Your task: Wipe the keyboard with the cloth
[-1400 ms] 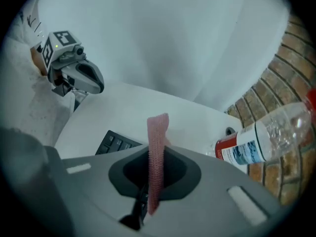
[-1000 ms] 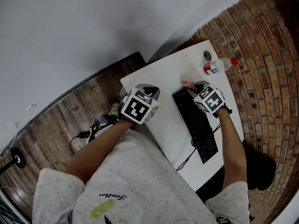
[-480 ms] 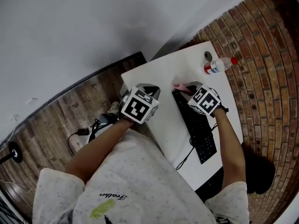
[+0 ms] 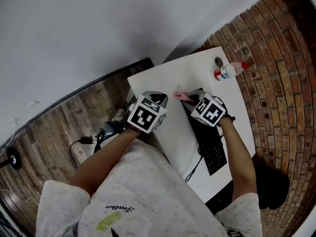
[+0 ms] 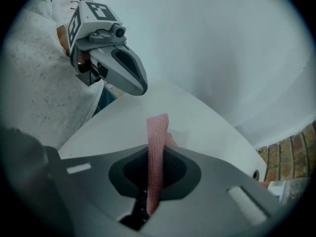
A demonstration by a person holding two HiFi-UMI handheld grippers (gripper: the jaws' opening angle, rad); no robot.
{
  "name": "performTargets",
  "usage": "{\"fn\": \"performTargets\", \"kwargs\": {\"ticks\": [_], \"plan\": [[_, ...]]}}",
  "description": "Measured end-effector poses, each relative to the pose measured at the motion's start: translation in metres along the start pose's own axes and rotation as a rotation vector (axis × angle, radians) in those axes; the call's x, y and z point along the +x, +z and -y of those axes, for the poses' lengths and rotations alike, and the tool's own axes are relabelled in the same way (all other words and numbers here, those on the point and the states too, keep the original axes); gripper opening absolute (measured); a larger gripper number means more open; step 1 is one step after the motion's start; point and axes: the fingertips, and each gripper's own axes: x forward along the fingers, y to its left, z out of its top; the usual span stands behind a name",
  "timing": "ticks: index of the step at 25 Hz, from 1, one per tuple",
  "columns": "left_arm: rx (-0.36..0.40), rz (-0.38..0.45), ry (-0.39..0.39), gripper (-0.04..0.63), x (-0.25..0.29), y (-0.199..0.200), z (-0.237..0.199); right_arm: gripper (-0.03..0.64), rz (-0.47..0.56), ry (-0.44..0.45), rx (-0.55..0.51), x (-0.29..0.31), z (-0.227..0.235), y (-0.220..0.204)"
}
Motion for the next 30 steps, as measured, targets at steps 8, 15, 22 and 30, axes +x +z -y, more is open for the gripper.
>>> {"fn": "performTargets", "kwargs": {"ticks": [8, 15, 22, 30], "plan": [[0.001, 0.014, 0.032, -0.006, -0.006, -0.001, 0.003, 0.021, 0.095, 0.013, 0.005, -0.001, -0.023, 0.018], [-0.005, 0.049, 0.053, -0.006, -0.011, 0.010, 0.005, 0.021, 0.283, -0.041, 0.151, -0.026, -0.028, 0.038], [0.085, 0.094, 0.023, -0.006, -0.006, 0.044, 0.029, 0.021, 0.453, -0.238, 0.357, -0.080, -0.018, 0.027], [0.175, 0.086, -0.116, -0.006, 0.022, 0.066, 0.096, 0.021, 0.601, -0.480, 0.635, -0.155, -0.028, -0.037]]}}
